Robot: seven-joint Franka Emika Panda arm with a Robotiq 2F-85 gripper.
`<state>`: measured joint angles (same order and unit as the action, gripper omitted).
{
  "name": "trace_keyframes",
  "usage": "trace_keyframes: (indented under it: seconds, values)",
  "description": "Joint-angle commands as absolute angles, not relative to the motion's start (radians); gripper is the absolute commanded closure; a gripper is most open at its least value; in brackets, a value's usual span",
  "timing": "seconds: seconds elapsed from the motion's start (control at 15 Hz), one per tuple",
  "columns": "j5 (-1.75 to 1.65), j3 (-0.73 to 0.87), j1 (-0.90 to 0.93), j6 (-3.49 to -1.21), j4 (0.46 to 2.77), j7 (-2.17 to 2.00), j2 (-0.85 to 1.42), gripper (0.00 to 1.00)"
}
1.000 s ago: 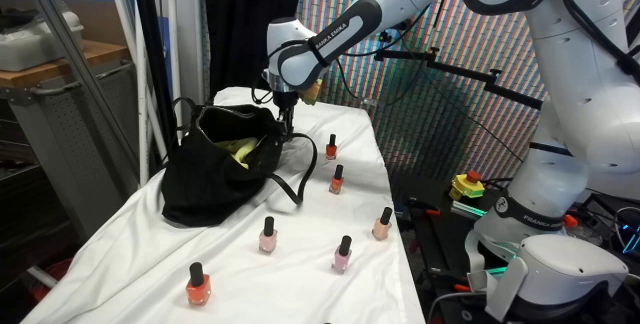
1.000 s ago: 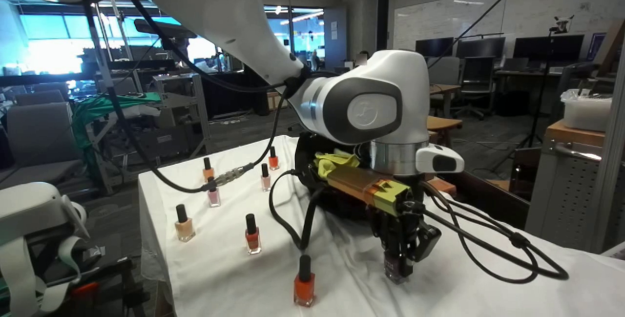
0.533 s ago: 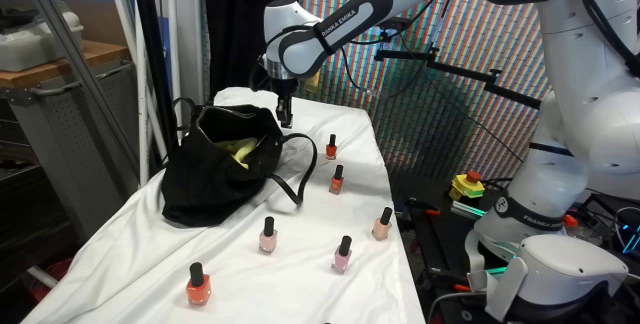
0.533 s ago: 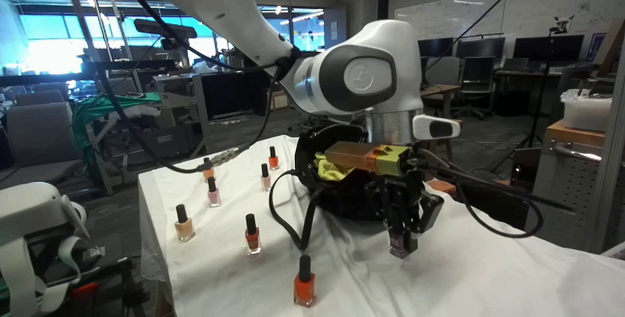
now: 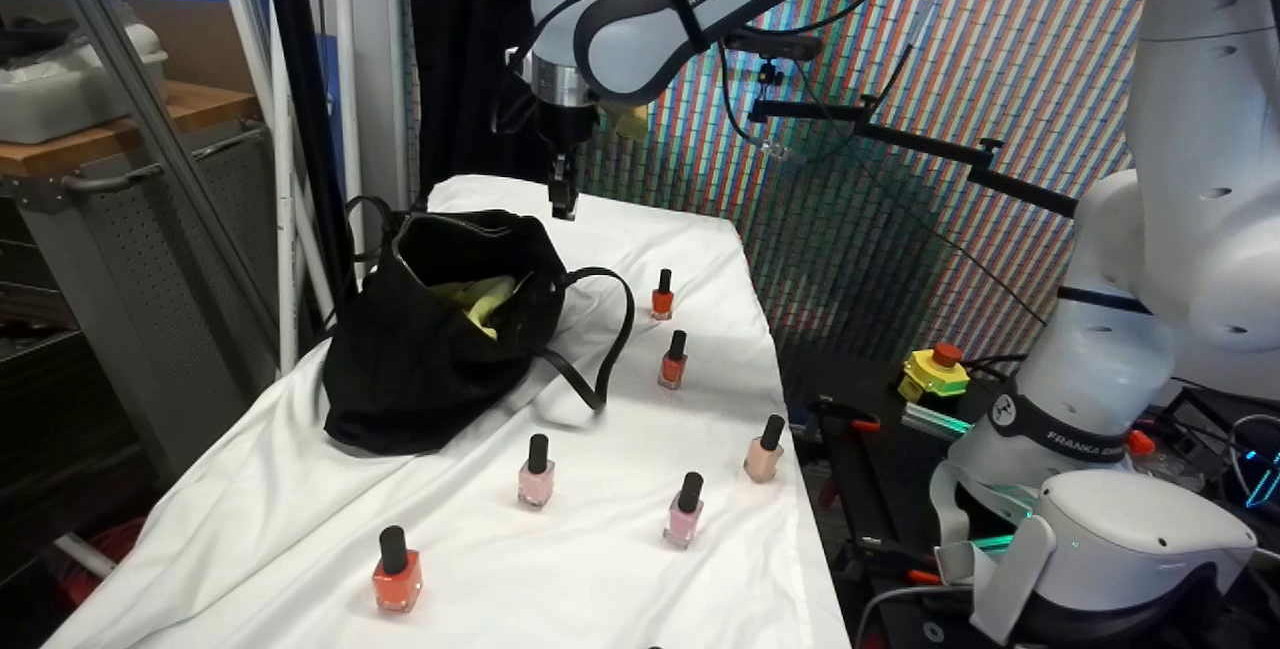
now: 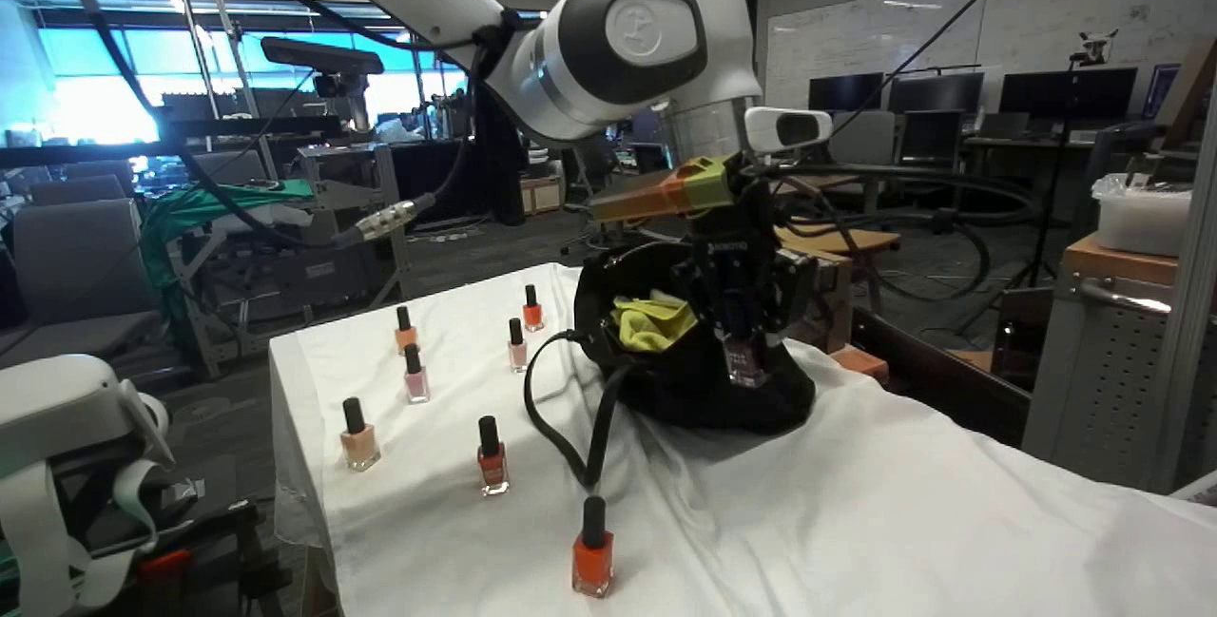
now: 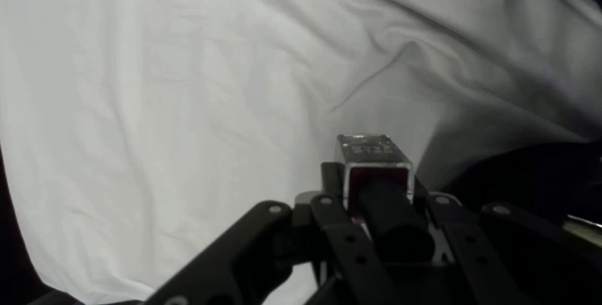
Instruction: Pick up the nail polish and put them in the bag
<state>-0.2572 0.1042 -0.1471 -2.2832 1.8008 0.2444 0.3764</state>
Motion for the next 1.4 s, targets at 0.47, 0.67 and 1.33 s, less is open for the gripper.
trace_keyframes:
  seconds: [0.47, 0.67, 1.33]
  values:
    - [-0.197, 0.014, -0.070, -2.502, 1.932, 0.238, 0.294, 0.85]
    - [-0.200, 0.010, -0.054, -2.526, 1.928, 0.232, 0.305, 0.85]
    - [-0.207, -0.004, -0.026, -2.575, 2.015, 0.231, 0.180, 0.85]
